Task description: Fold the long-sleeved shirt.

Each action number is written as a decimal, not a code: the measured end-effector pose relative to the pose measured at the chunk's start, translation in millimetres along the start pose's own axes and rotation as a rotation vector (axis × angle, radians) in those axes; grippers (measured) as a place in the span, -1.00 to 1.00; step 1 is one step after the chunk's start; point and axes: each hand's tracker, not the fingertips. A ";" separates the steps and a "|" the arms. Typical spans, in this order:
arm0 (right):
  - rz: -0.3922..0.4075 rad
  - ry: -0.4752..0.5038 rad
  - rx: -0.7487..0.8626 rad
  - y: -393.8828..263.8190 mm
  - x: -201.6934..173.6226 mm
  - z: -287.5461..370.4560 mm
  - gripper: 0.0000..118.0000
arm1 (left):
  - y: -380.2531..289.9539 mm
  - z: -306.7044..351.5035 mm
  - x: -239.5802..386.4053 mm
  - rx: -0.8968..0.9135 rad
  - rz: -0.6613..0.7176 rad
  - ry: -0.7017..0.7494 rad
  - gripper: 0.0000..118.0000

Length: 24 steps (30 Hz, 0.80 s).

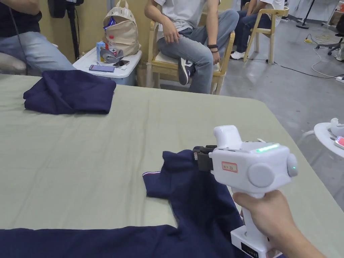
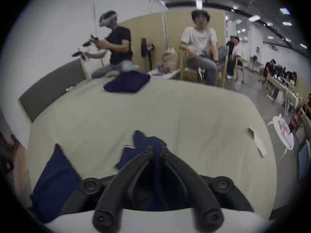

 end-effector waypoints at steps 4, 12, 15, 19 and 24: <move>0.086 -0.006 0.103 -36.2 -39.0 91.9 -0.90 | 1.0 32.4 4.3 0.035 0.003 -0.007 -1.00; 0.163 0.017 0.087 -169.9 -131.6 232.1 -0.63 | -6.6 81.8 17.9 0.061 -0.059 -0.017 -1.00; 0.114 0.033 -0.069 -218.3 -153.9 252.6 -0.03 | -13.4 89.9 19.1 0.045 -0.080 -0.014 -1.00; -0.155 0.013 -0.088 -235.6 -148.1 279.0 0.13 | -23.0 92.4 18.9 0.005 -0.079 -0.019 -1.00; -0.327 -0.168 0.142 -185.7 -119.4 333.4 0.13 | -27.3 92.0 17.2 0.002 -0.057 -0.030 -1.00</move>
